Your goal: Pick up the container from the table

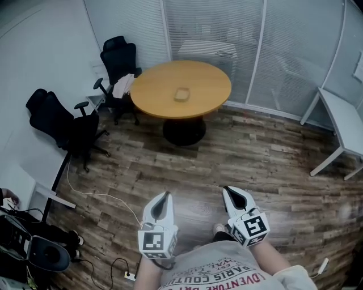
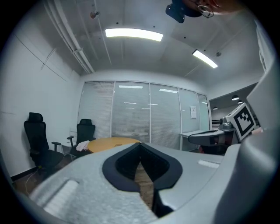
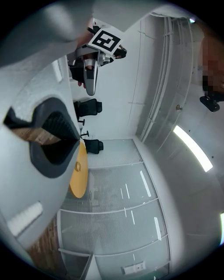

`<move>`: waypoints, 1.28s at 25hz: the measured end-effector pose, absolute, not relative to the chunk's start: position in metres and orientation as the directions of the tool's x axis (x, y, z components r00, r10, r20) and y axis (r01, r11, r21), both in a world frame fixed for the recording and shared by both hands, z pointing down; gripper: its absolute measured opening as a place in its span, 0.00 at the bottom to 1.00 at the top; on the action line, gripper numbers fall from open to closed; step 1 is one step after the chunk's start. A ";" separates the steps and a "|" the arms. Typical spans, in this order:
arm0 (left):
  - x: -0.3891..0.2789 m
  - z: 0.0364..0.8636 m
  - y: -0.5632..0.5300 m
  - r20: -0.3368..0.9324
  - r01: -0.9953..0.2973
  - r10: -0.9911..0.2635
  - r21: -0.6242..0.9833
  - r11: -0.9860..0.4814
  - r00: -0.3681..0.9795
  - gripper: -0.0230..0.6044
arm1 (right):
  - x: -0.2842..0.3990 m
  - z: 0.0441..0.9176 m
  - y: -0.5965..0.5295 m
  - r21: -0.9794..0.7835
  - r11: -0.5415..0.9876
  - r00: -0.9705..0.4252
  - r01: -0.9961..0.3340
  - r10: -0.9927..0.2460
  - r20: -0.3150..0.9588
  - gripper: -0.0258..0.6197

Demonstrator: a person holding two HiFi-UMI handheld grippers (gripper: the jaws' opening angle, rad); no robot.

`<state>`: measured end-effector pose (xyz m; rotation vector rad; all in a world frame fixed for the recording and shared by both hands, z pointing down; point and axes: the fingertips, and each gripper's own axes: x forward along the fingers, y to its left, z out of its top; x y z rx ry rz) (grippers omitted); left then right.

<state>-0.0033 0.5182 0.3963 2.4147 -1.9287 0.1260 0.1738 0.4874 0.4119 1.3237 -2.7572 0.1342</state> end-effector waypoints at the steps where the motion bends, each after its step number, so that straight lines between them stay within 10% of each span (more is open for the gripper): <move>1: -0.007 0.398 0.514 0.098 -0.976 -0.971 -0.010 -0.219 0.217 0.05 | 0.171 0.414 0.481 -0.045 0.625 -0.626 -0.779 -0.772 0.113 0.04; 32: -0.062 0.413 0.038 0.163 -0.999 -0.986 0.015 -0.039 0.040 0.05 | 0.141 0.447 -0.019 -0.077 0.712 -0.711 -0.698 -0.676 0.192 0.04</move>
